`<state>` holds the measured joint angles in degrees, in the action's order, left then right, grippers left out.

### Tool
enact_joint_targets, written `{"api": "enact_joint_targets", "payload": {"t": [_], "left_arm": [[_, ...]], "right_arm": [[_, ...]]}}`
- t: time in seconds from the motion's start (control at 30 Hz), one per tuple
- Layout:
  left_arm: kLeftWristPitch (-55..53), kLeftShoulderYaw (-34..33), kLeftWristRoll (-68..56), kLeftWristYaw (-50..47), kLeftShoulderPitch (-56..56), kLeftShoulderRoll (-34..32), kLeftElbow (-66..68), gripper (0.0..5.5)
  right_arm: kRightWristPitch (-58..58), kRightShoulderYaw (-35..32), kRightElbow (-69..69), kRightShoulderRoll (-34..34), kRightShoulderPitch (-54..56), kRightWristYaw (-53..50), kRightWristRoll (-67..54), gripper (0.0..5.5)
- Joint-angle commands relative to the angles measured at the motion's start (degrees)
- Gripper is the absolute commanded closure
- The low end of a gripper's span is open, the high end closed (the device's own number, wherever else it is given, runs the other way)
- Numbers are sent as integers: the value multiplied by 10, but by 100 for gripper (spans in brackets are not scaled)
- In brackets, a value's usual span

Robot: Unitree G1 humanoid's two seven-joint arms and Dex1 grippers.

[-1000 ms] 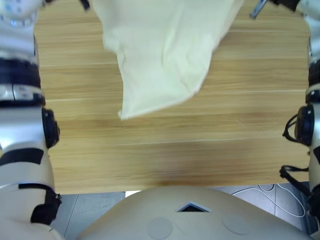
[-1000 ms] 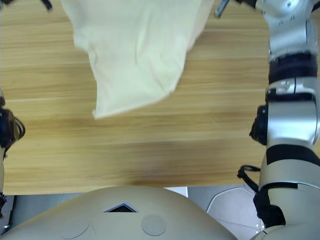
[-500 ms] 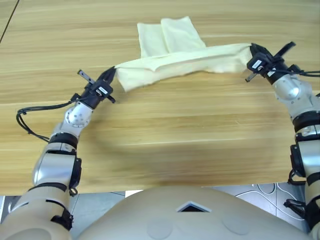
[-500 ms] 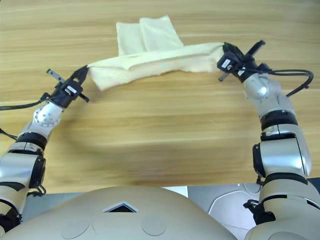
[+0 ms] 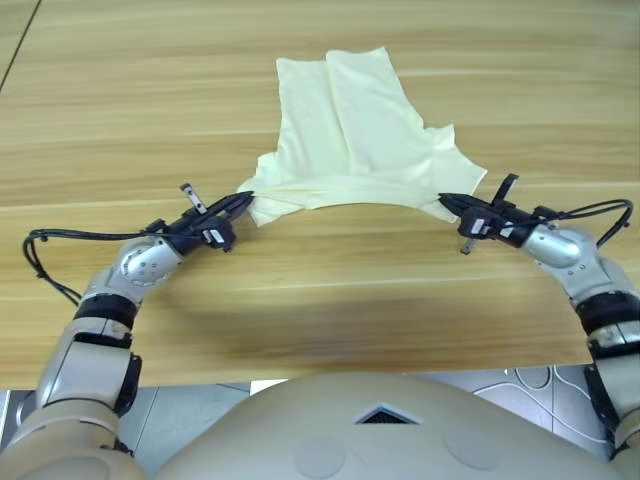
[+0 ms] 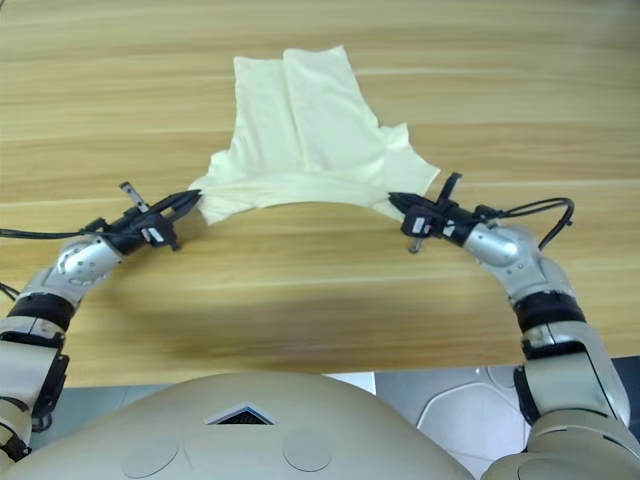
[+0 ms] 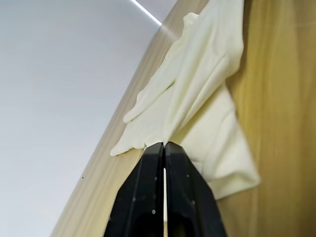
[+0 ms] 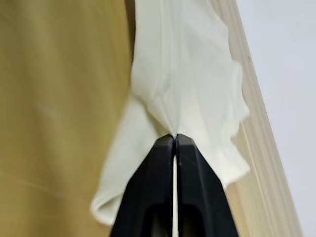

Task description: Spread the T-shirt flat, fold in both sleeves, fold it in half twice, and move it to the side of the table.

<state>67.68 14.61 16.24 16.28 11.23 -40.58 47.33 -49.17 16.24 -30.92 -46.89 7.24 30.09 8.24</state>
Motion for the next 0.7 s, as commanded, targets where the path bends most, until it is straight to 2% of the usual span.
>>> {"api": "enact_joint_targets", "payload": {"t": [0.03,0.17,0.23,0.33,0.4,0.53,0.63,0.7], "left_arm": [[-3,-4,-96,74,-53,-85,-85,550],[-60,28,-30,118,-119,-100,-140,550],[-103,43,52,110,-135,-92,-154,550],[-129,60,98,111,-180,-82,-222,550],[-143,65,109,113,-212,-86,-266,550],[-162,60,81,129,-248,-111,-315,550],[-156,59,-15,159,-294,-155,-378,550],[-155,58,-96,182,-315,-181,-420,520]], "right_arm": [[2,-18,72,-61,-73,69,-67,548],[6,-28,150,-93,-146,110,-103,548],[6,-29,194,-104,-181,128,-117,548],[21,-27,224,-108,-213,141,-100,548],[28,-26,239,-105,-230,147,-94,515],[18,-41,286,-114,-290,147,-114,446],[21,-60,291,-114,-304,144,-115,406],[25,-66,290,-110,-304,146,-111,374]]}}
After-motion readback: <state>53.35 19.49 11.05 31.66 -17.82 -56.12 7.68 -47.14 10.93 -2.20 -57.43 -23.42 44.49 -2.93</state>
